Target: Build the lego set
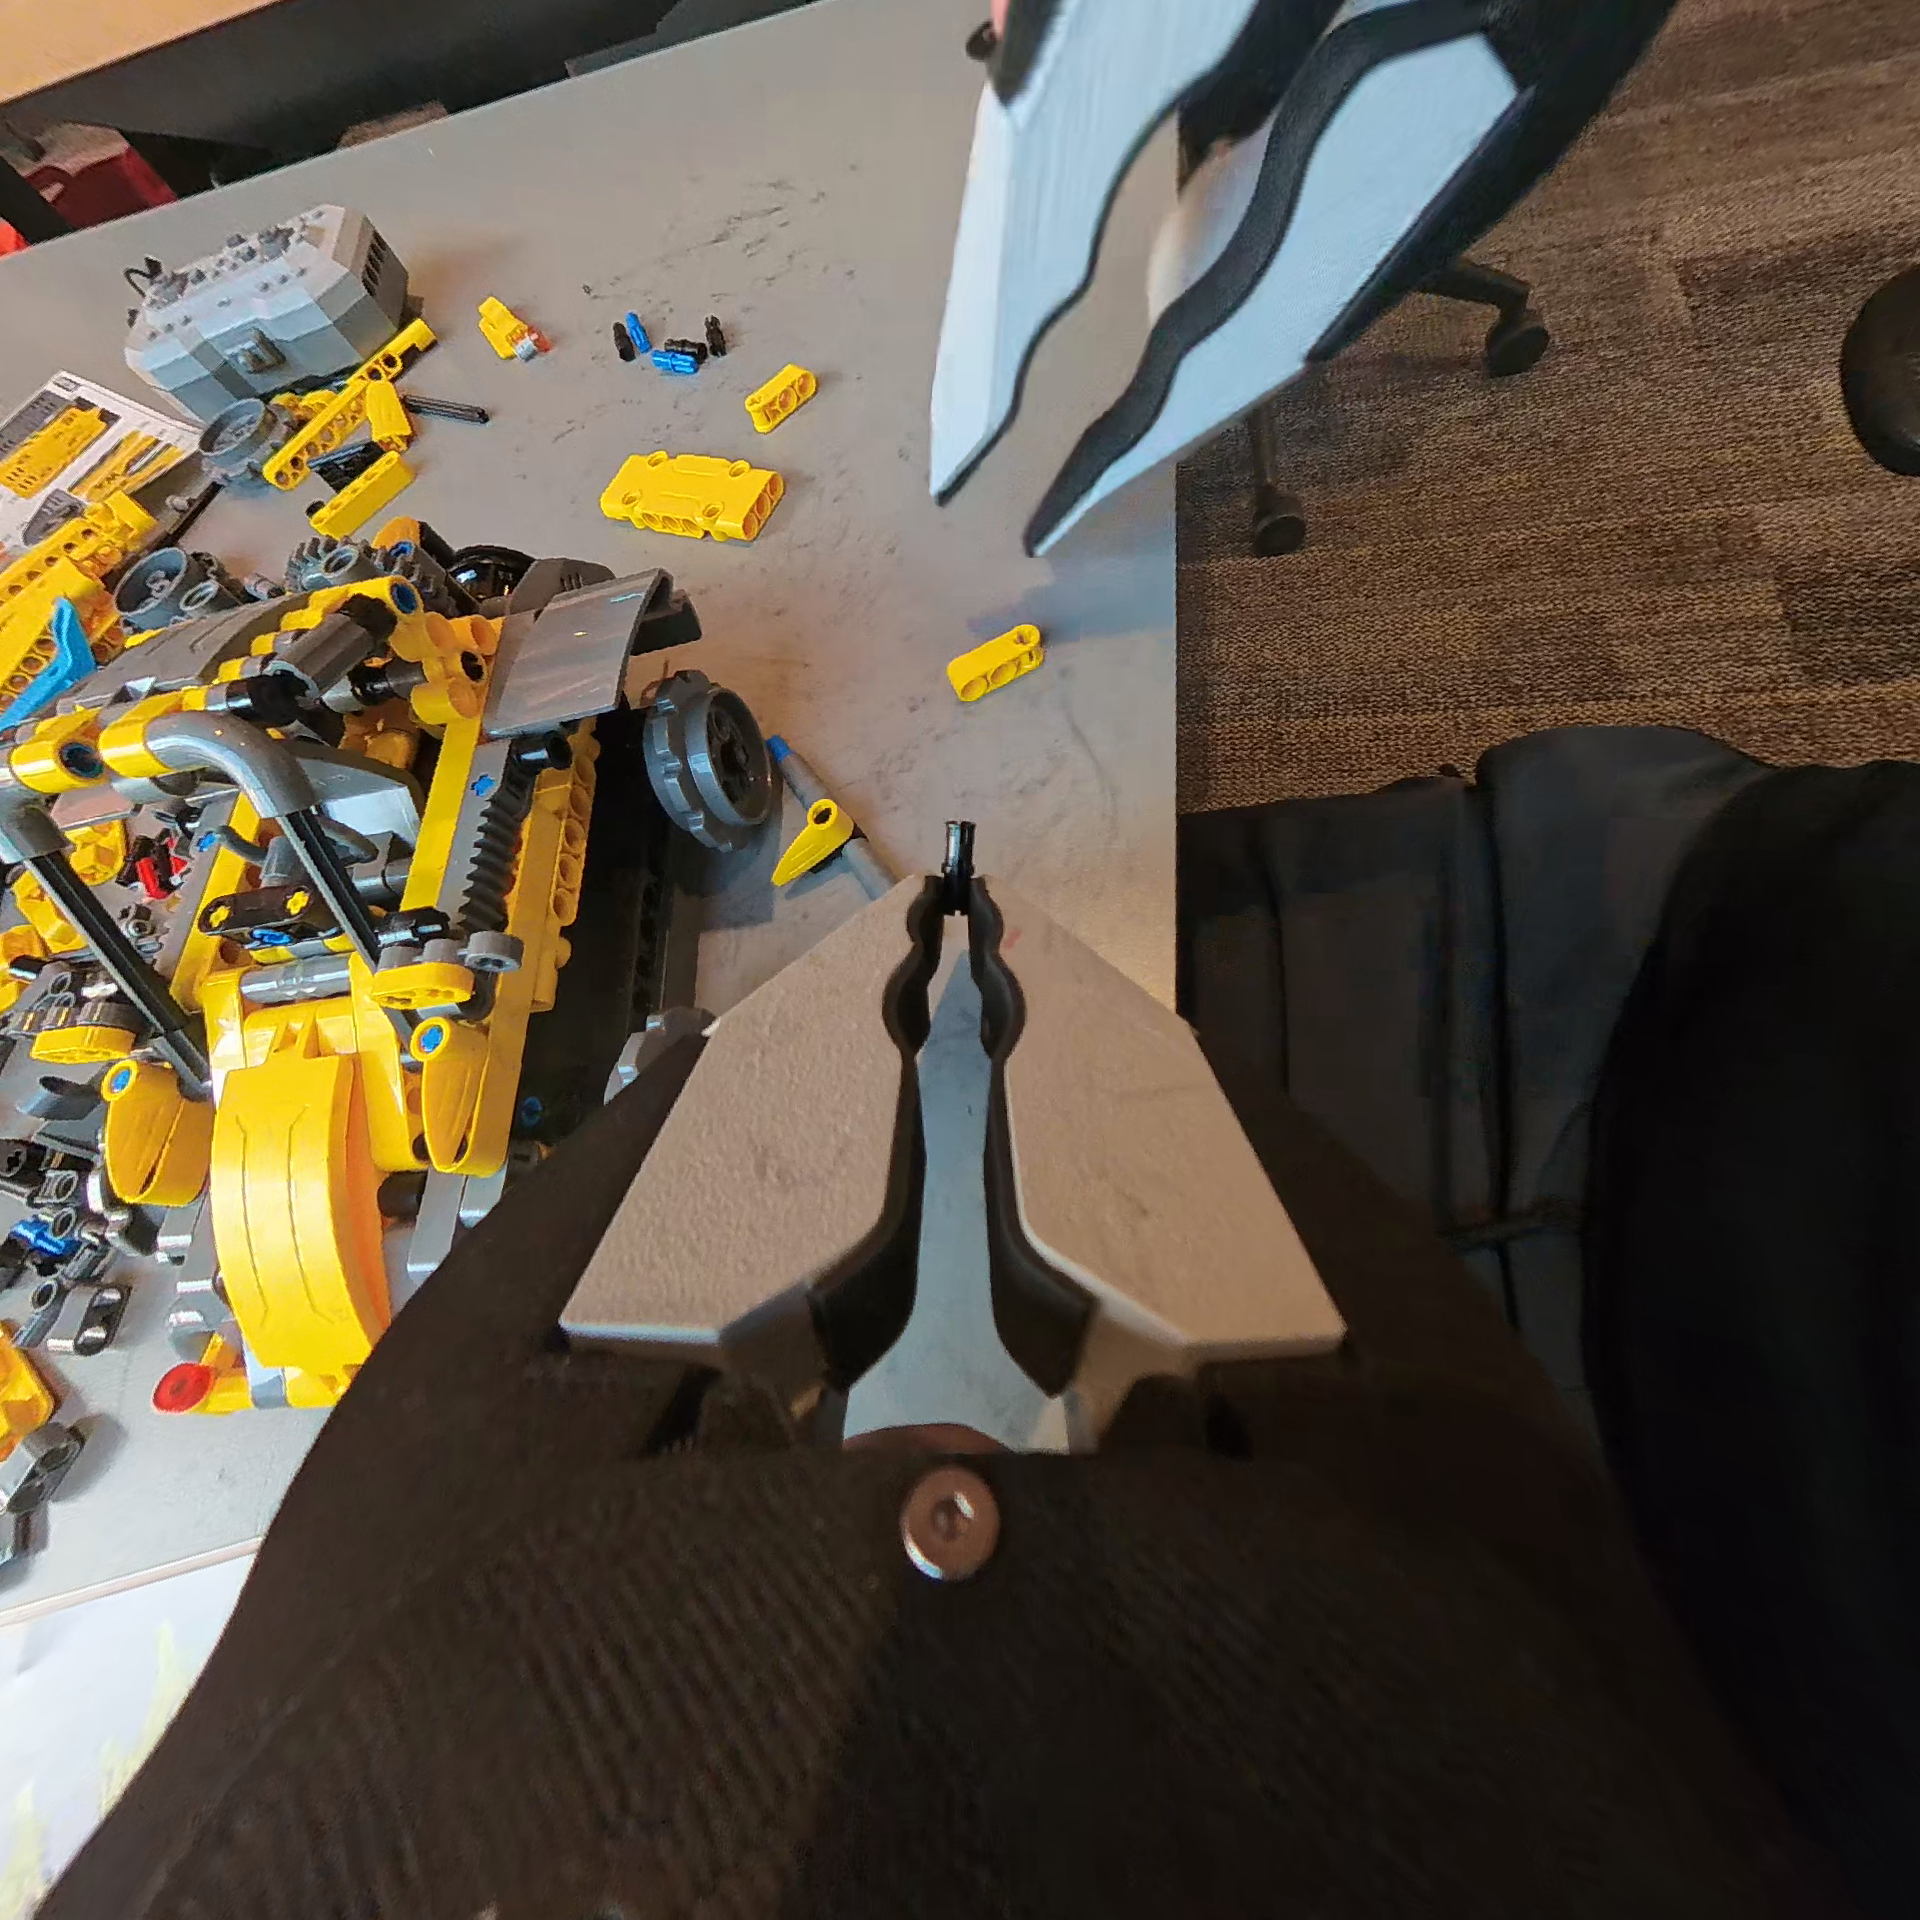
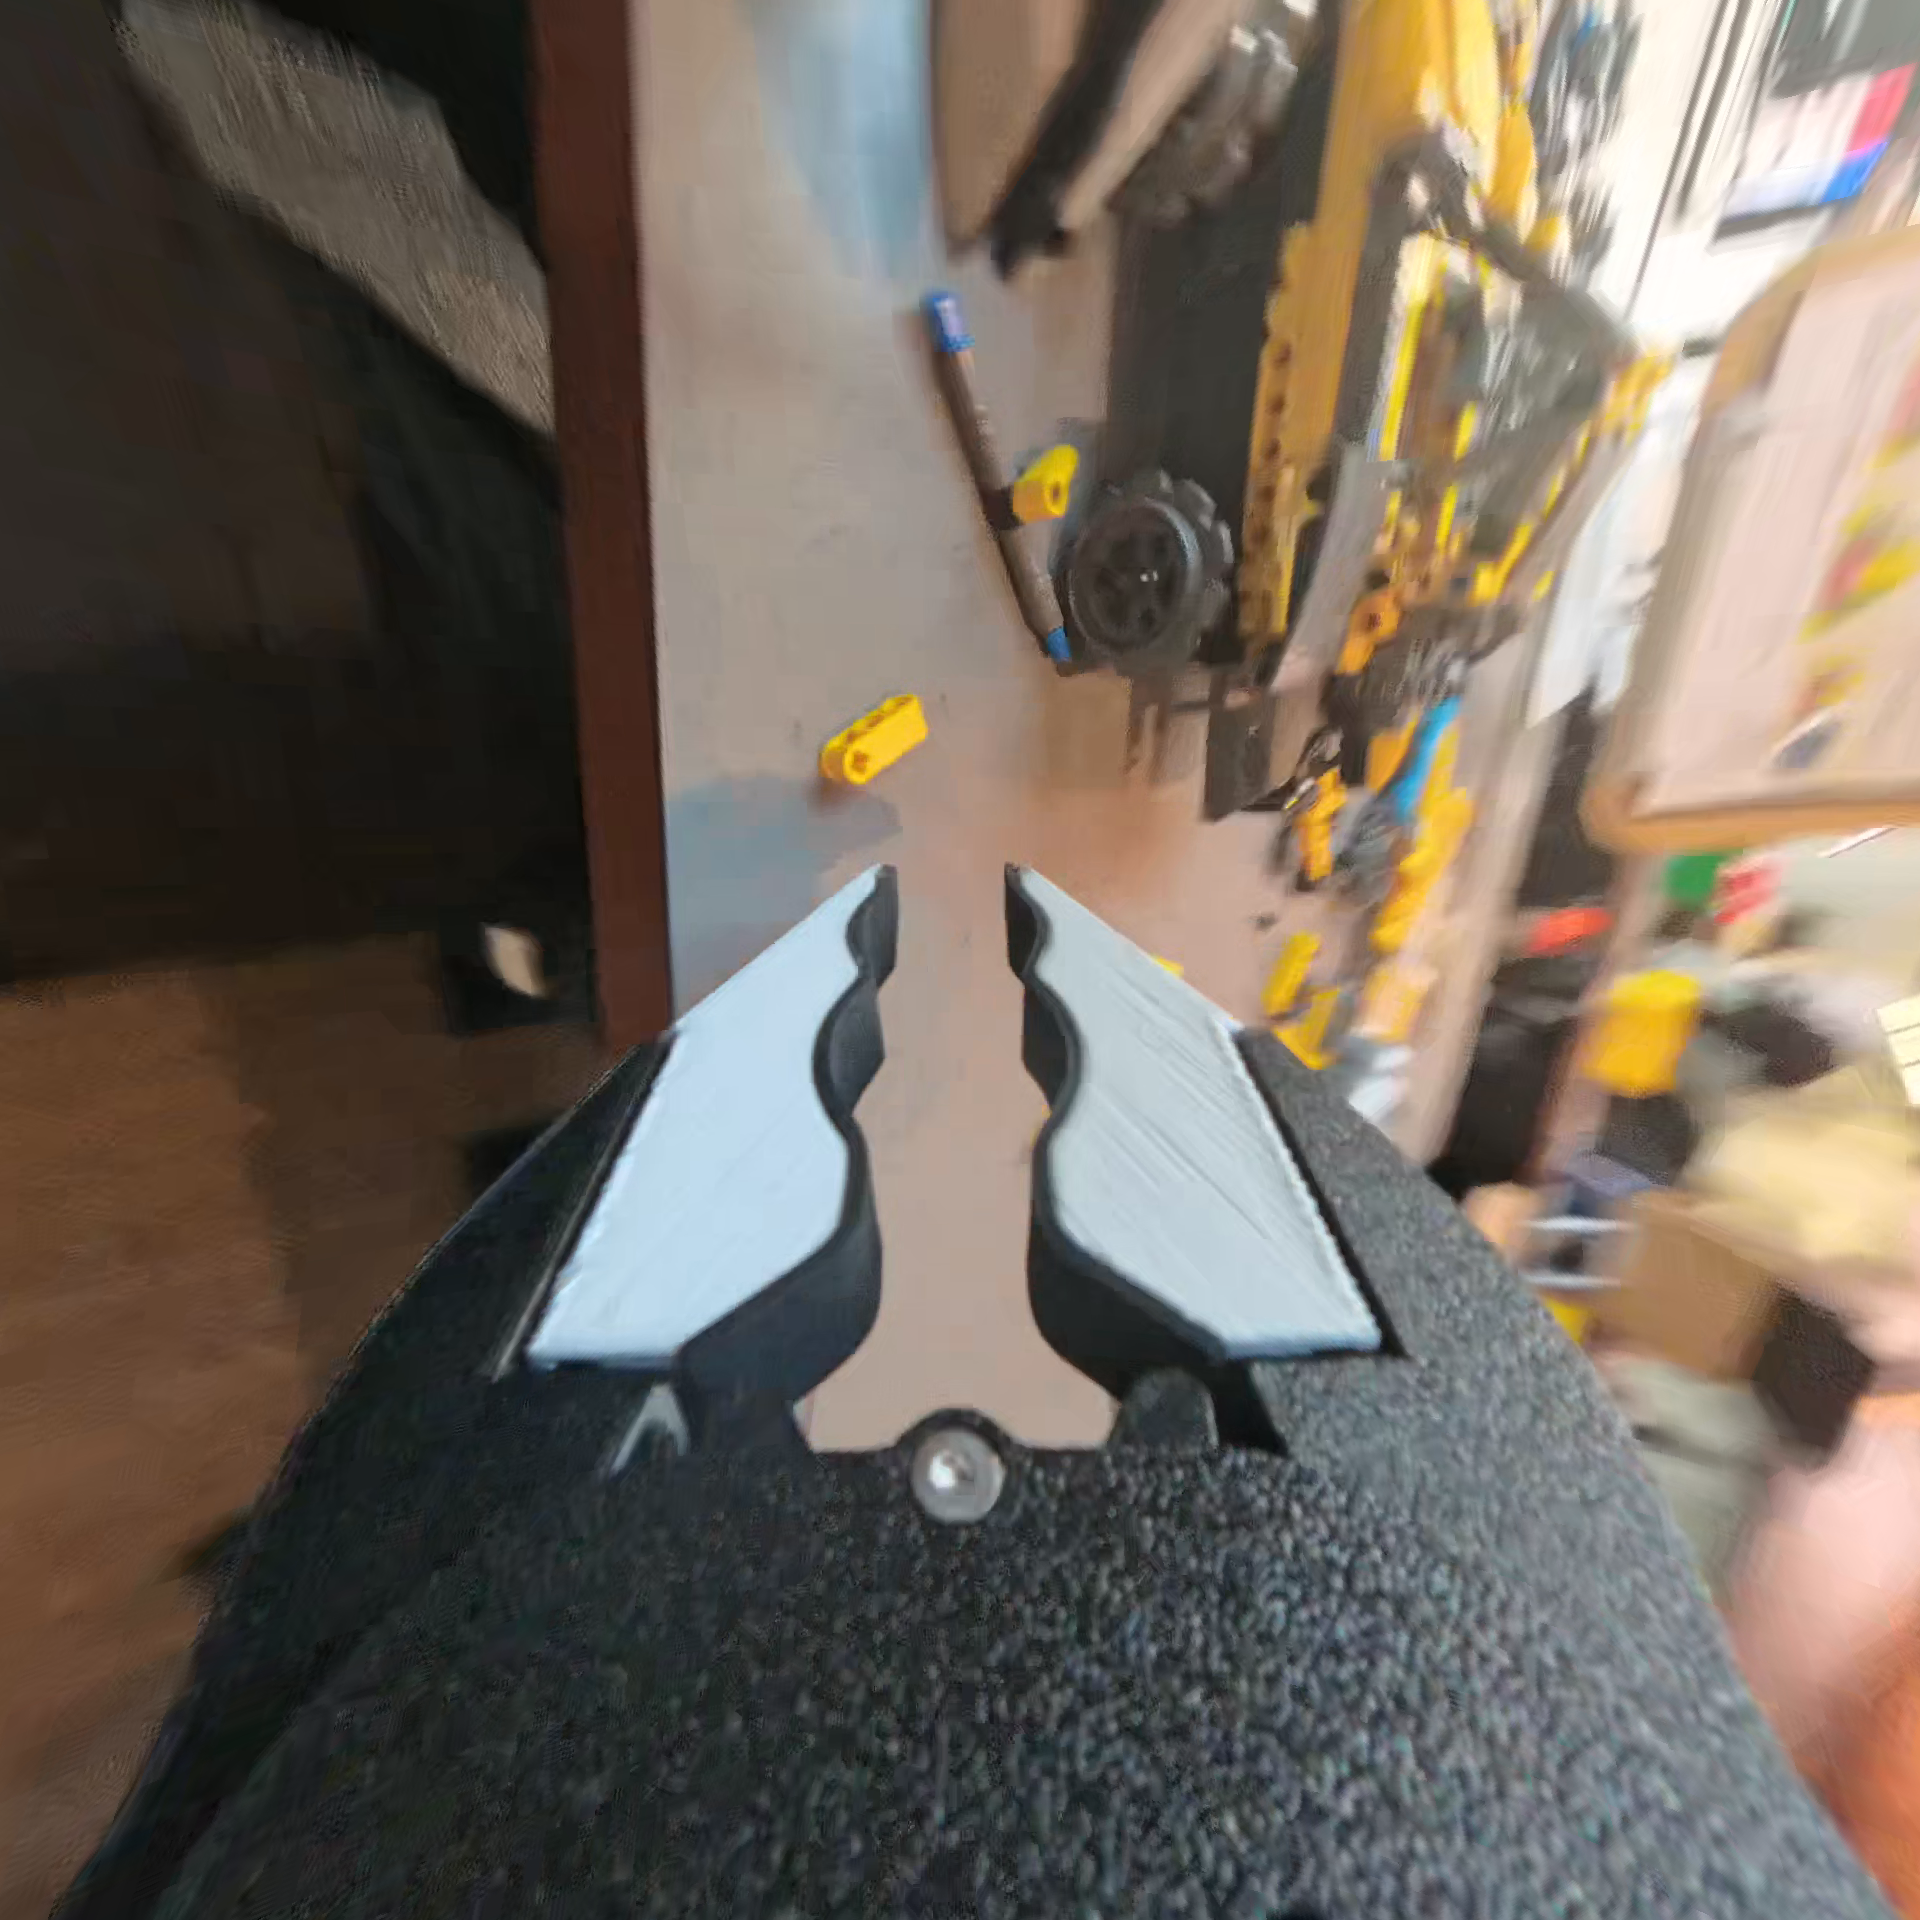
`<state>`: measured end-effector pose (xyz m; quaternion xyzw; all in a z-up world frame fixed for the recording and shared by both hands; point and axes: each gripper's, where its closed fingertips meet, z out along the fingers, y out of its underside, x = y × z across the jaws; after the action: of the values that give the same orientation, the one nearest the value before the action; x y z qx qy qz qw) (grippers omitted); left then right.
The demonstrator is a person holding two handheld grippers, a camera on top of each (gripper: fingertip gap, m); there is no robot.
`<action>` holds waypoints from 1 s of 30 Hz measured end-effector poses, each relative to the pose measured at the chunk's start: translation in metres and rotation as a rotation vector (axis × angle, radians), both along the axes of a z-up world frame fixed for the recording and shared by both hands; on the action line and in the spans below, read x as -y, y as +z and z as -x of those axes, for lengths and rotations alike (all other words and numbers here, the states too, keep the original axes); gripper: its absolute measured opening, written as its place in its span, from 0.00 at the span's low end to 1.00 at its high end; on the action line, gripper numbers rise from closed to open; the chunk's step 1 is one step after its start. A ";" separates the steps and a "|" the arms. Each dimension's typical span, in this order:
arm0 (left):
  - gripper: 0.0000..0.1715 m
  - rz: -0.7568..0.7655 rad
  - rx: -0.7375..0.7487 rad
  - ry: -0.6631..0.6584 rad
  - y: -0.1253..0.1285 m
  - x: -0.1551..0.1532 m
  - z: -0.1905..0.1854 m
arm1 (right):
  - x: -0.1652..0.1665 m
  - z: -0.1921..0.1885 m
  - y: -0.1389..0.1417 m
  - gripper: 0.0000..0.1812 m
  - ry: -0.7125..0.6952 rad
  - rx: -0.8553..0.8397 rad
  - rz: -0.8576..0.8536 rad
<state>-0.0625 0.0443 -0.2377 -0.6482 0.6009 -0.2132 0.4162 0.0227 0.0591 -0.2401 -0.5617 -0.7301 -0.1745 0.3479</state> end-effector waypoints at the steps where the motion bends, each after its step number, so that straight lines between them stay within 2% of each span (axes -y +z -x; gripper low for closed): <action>1: 0.01 0.001 0.002 -0.002 0.000 0.000 0.000 | 0.003 0.001 -0.002 0.12 -0.075 -0.090 0.090; 4: 0.01 0.002 0.006 -0.005 0.001 0.001 0.000 | 0.015 0.012 -0.007 0.16 -0.240 -0.352 0.330; 8: 0.01 -0.006 0.004 -0.007 0.001 0.001 0.000 | 0.012 0.021 -0.007 0.17 -0.369 -0.558 0.500; 12: 0.01 -0.027 -0.002 -0.028 0.000 0.005 -0.001 | 0.007 0.021 -0.018 0.17 -0.390 -0.548 0.582; 13: 0.01 -0.034 -0.004 -0.035 0.000 0.006 -0.001 | 0.003 0.017 -0.020 0.18 -0.387 -0.521 0.562; 15: 0.01 -0.051 -0.013 -0.049 -0.001 0.008 -0.002 | -0.006 0.009 -0.018 0.13 -0.396 -0.506 0.518; 19: 0.01 -0.093 -0.051 -0.065 -0.005 0.011 -0.003 | -0.020 -0.009 -0.011 0.12 -0.441 -0.491 0.437; 22: 0.01 -0.141 -0.048 -0.052 -0.003 0.009 -0.005 | -0.011 -0.003 -0.006 0.12 -0.416 -0.554 0.480; 25: 0.01 -0.249 0.012 -0.047 0.010 0.009 -0.008 | 0.024 0.030 0.006 0.11 -0.244 -0.653 0.627; 30: 0.00 -0.423 -0.014 -0.076 0.009 0.017 -0.011 | 0.048 0.077 0.020 0.11 -0.173 -0.788 0.699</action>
<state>-0.0516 0.0274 -0.2284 -0.5249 0.6592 -0.0931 0.5304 -0.0540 0.0114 -0.2201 -0.7253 -0.5095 0.2753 0.3722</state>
